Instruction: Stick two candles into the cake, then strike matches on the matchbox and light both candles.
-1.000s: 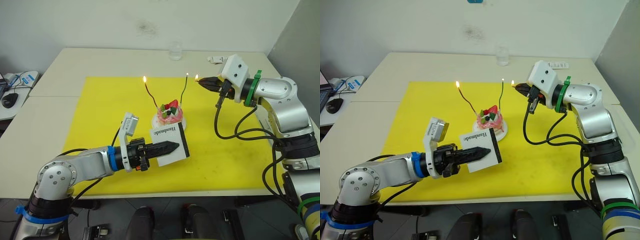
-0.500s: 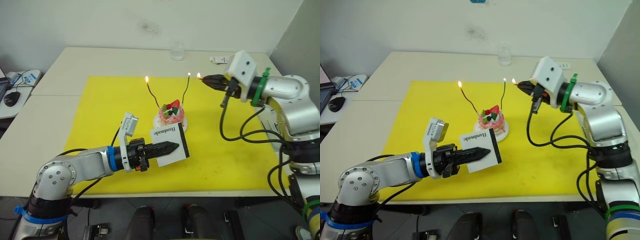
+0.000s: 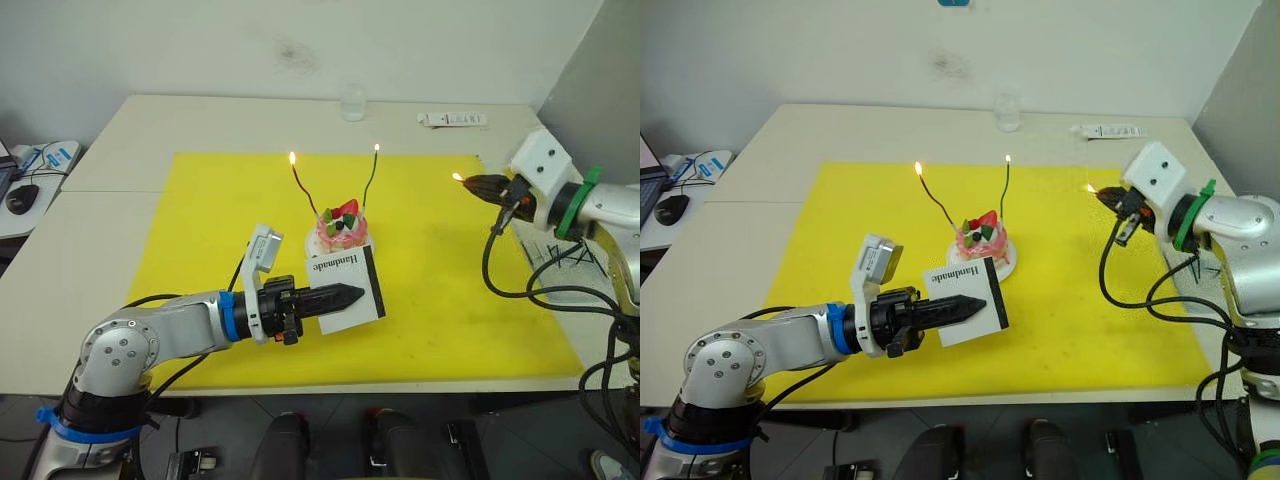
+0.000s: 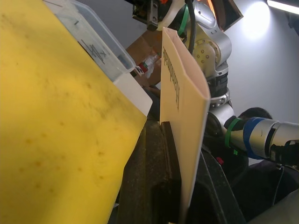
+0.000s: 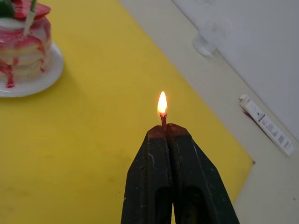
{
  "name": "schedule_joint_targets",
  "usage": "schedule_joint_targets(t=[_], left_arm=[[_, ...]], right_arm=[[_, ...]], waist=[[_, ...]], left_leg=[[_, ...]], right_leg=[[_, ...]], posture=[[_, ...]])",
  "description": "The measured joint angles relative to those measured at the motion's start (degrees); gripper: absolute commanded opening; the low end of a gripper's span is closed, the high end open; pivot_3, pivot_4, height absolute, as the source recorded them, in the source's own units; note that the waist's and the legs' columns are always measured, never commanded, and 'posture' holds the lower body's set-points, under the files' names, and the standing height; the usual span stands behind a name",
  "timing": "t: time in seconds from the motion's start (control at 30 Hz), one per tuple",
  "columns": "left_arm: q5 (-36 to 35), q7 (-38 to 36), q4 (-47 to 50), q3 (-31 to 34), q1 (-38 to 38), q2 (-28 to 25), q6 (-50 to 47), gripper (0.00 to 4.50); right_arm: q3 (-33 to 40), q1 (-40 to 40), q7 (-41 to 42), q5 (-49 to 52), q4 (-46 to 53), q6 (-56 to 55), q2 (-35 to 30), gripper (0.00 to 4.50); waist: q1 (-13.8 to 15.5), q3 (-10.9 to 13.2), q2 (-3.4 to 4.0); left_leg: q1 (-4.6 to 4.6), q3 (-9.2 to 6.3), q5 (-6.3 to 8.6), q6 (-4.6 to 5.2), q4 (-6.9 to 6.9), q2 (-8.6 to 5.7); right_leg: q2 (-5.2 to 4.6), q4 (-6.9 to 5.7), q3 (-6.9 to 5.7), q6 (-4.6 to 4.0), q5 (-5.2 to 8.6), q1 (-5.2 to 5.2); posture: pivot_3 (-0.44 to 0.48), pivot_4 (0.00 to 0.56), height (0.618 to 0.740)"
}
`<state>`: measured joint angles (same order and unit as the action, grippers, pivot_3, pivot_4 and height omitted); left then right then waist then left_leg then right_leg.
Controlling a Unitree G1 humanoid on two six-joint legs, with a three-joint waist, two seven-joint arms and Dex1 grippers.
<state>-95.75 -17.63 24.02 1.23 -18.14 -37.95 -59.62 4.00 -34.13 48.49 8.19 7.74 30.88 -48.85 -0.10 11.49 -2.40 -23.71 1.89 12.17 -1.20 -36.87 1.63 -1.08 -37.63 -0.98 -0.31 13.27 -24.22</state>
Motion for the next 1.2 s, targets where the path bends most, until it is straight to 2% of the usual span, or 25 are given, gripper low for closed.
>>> schedule_joint_targets(t=[0.3, 0.5, 0.97, 1.2], left_arm=[[1.3, -0.8, 0.1, -0.9, -0.3, 0.2, 0.0, 0.00], [1.6, -0.9, 0.2, -1.0, 0.0, 0.6, 0.0, 0.00], [1.3, -0.4, 0.4, -1.0, 0.6, 0.6, 0.0, 0.00], [1.0, -0.2, 0.5, -1.0, 0.7, 0.6, 0.0, 0.00]], right_arm=[[3.9, 6.3, -7.8, -4.6, -4.6, 1.9, -4.4, 0.05], [5.5, 10.7, -13.0, -7.4, -7.4, 4.5, -5.2, 0.05], [8.3, 13.3, -18.4, -8.0, -14.2, 5.7, -5.0, 0.05], [8.3, 13.3, -18.6, -7.3, -14.3, 5.8, -4.9, 2.42]], waist=[[0.1, 0.0, 0.00], [0.0, 0.0, 0.02], [0.0, 0.0, 0.02], [0.0, 0.0, 0.03]], left_leg=[[-0.03, 0.00, 0.00, 0.00, -0.04, -0.03], [-0.03, 0.00, 0.00, 0.00, -0.04, -0.03], [-0.02, 0.02, 0.00, 0.00, -0.08, -0.05], [-0.02, 0.02, 0.00, 0.00, -0.08, -0.06]], right_leg=[[0.00, 0.00, 0.00, 0.01, 0.00, 0.01], [0.01, -0.01, 0.01, 0.02, -0.01, 0.00], [0.03, -0.03, 0.05, 0.08, -0.05, 0.01], [0.03, -0.03, 0.05, 0.09, -0.05, 0.01]], posture=[[0.000, 0.150, 0.740], [0.000, 0.150, 0.740], [0.000, 0.150, 0.740], [0.000, 0.150, 0.740]])
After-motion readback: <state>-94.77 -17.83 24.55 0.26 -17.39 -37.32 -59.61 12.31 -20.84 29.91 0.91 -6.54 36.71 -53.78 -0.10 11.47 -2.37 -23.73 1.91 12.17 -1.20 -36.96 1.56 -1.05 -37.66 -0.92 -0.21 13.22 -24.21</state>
